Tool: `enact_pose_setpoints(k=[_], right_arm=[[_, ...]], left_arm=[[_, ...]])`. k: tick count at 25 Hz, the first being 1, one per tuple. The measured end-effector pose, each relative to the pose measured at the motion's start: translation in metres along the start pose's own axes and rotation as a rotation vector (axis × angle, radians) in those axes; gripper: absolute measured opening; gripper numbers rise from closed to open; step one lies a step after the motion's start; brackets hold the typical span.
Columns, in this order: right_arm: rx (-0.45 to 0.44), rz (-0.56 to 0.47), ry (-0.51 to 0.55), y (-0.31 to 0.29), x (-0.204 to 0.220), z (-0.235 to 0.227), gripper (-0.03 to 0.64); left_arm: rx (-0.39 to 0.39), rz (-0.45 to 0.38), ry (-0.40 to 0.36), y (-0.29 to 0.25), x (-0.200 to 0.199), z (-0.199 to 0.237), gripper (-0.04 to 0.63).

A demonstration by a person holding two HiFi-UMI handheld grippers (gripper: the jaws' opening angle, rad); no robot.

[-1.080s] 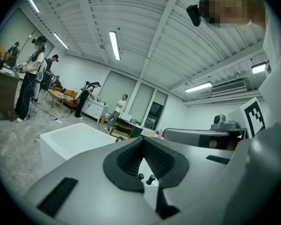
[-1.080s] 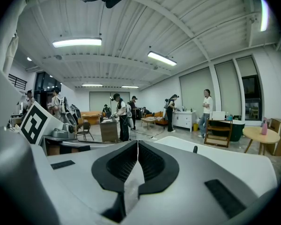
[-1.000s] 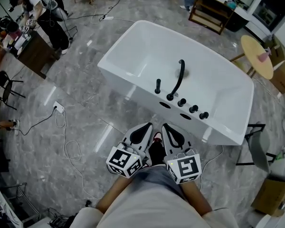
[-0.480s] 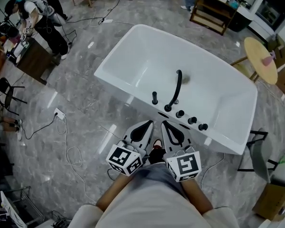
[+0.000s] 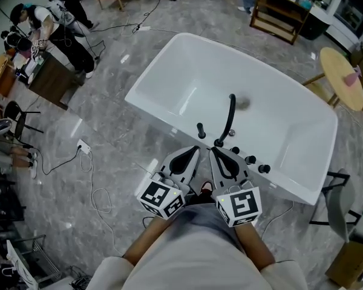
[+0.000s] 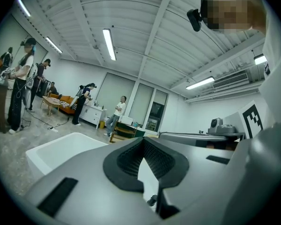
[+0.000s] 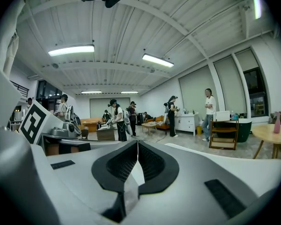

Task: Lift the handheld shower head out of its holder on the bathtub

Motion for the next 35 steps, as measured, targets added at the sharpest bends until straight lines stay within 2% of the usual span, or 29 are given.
enact_pose_setpoints(k=[5,8,14,17,21,29,35], right_arm=[[-0.033,-0.046,-0.002,-0.016,-0.008,-0.004,0.020],[-0.011,-0.062,0.003,-0.028,-0.008,-0.007,0.020],[0.017,-0.021,-0.015,-0.049,0.006,-0.020,0.020],[0.014,-0.014,-0.004,-0.066,0.018,-0.030,0.021],[0.036,0.044,-0.026,-0.075,0.047,-0.042,0.021],[0.057,0.128,-0.059,-0.086,0.105,-0.045,0.021],[0.049,0.173,-0.078,-0.095,0.139,-0.045,0.021]], left_arm=[[0.023,-0.042,-0.002,-0.017,-0.009,0.000,0.005],[0.023,-0.046,-0.007,-0.026,-0.010,0.006,0.005],[-0.008,-0.043,0.042,-0.037,0.002,0.032,0.005],[0.001,-0.044,0.025,-0.048,0.010,0.050,0.006],[-0.016,-0.003,0.025,-0.055,0.037,0.068,0.006],[-0.037,0.107,0.068,-0.053,0.118,0.096,0.006],[-0.087,0.131,0.108,-0.051,0.161,0.116,0.006]])
Point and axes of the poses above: the fingertips, and each gripper's own axes: y backward along the fingers, z to its left, x out of its underside, the point moved 2 cm from there along y, backward along the fingers, and after that the axes turned 10 degrees about -z, right-handed, at the moved point
